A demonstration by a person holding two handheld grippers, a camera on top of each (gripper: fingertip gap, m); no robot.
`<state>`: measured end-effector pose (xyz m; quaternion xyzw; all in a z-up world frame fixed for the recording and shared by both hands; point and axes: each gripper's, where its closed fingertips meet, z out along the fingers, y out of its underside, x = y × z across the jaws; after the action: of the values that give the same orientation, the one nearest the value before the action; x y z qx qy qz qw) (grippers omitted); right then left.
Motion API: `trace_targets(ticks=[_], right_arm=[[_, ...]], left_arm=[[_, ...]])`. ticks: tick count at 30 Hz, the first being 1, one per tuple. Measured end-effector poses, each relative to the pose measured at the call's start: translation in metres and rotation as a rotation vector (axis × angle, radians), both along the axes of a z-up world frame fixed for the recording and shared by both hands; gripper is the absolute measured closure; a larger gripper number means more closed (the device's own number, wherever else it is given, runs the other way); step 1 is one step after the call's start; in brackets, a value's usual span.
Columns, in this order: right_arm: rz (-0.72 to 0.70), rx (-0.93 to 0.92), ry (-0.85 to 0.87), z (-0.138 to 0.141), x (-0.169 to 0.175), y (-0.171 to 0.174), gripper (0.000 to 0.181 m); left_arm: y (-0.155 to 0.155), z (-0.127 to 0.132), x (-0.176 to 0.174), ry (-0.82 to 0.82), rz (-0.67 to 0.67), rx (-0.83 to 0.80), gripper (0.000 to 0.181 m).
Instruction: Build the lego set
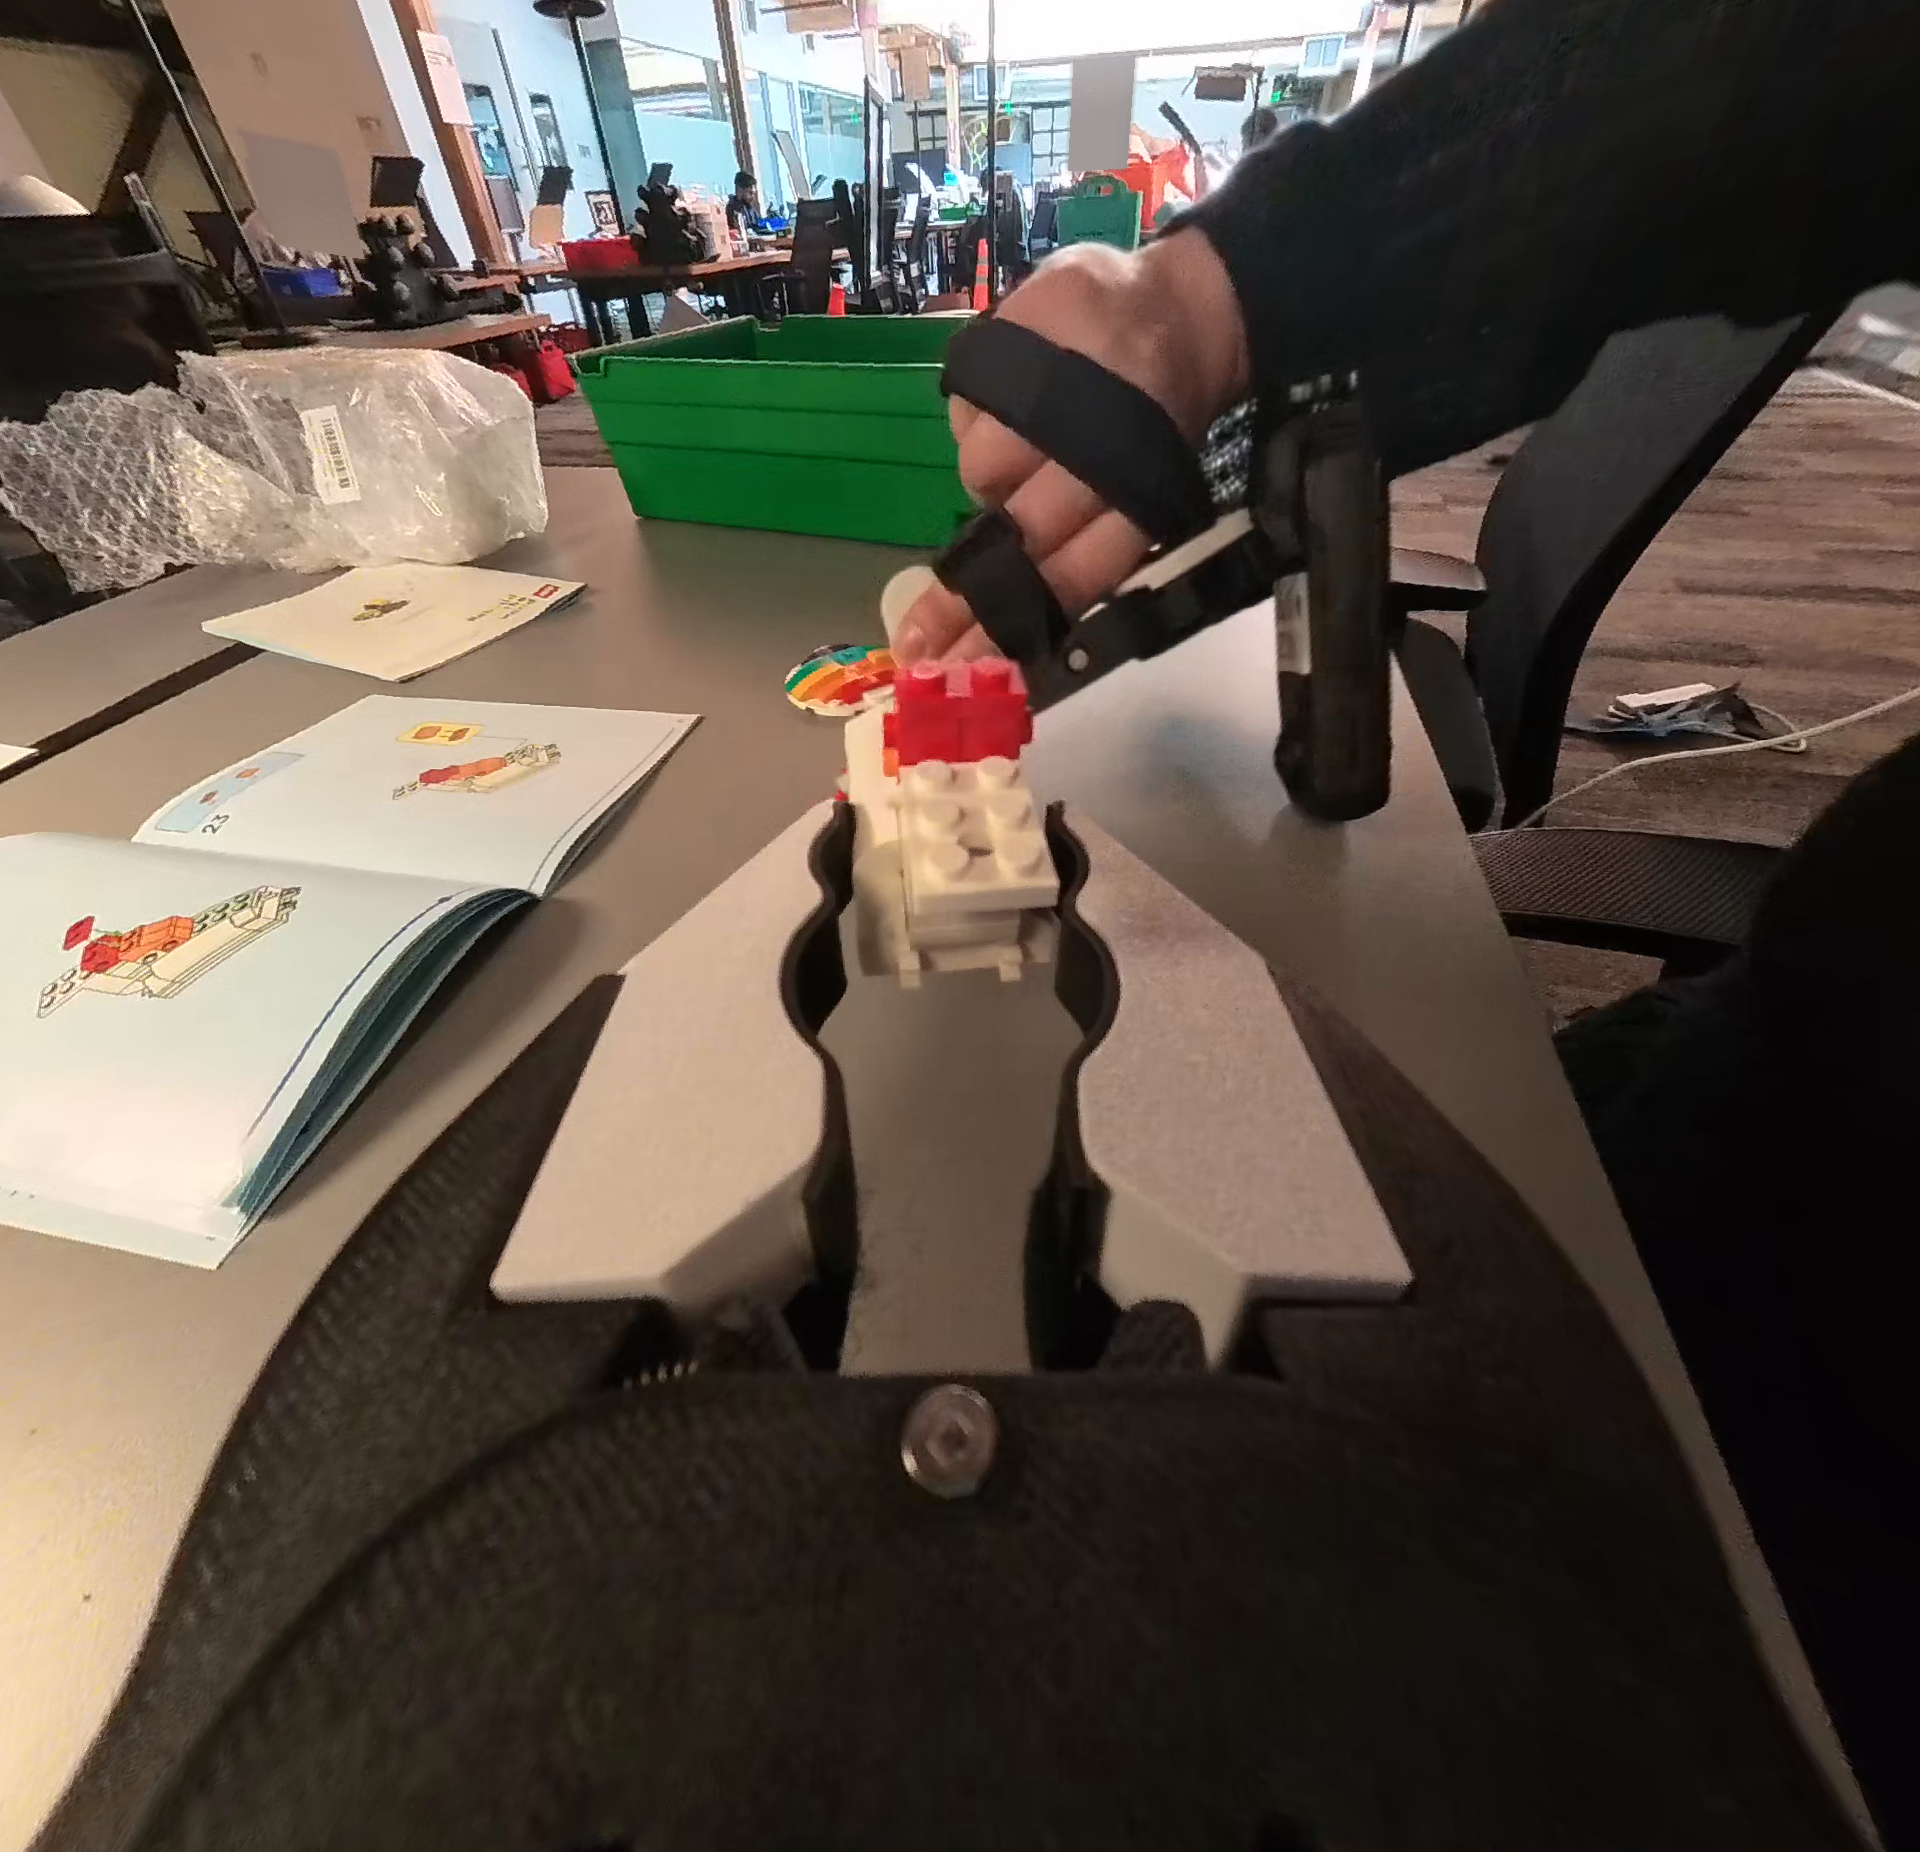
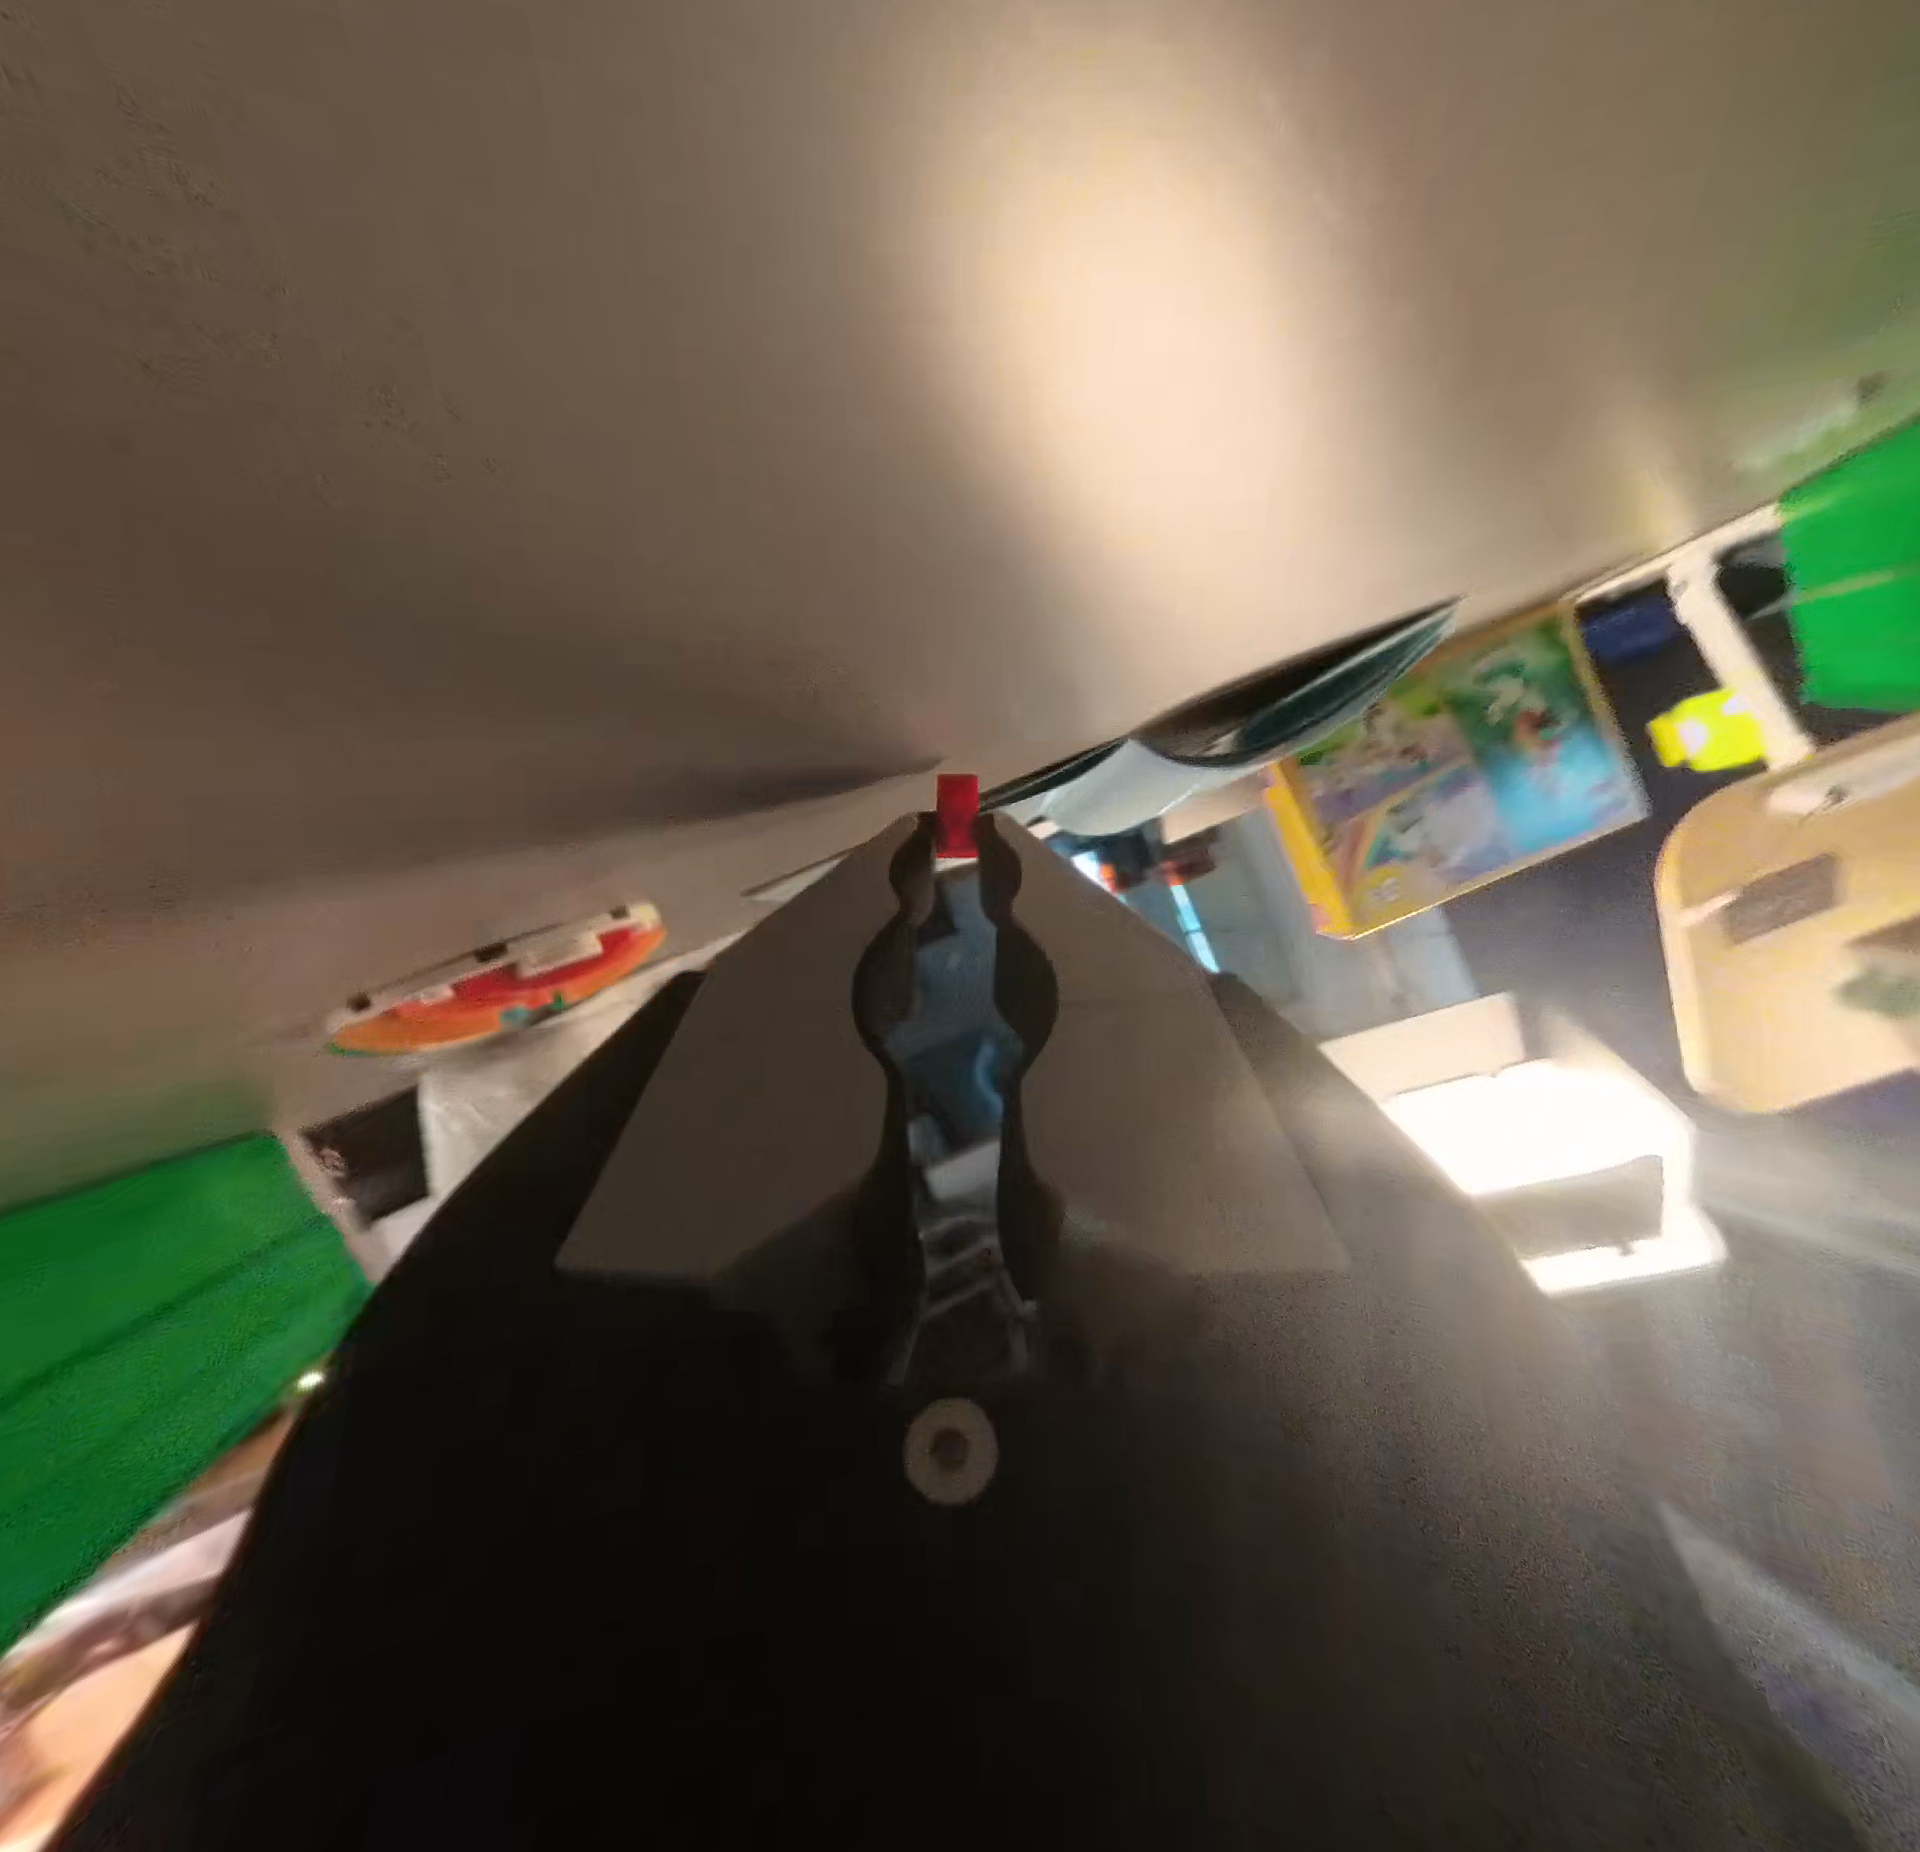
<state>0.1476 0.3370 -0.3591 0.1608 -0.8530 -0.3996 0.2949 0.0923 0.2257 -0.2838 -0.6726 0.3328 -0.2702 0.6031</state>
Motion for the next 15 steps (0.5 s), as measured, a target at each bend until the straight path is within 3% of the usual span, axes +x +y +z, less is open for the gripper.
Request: trace_targets(ticks=[5,15], right_arm=[[0.110,0.117,-0.082,0.007,-0.009,-0.018,0.175],[0.182,-0.037,-0.317,-0.009,0.007,-0.046,0.175]], left_arm=[[-0.001,0.000,0.000,0.004,-0.003,0.003,0.145],[0.000,0.001,-0.004,-0.010,0.007,-0.005,0.145]])
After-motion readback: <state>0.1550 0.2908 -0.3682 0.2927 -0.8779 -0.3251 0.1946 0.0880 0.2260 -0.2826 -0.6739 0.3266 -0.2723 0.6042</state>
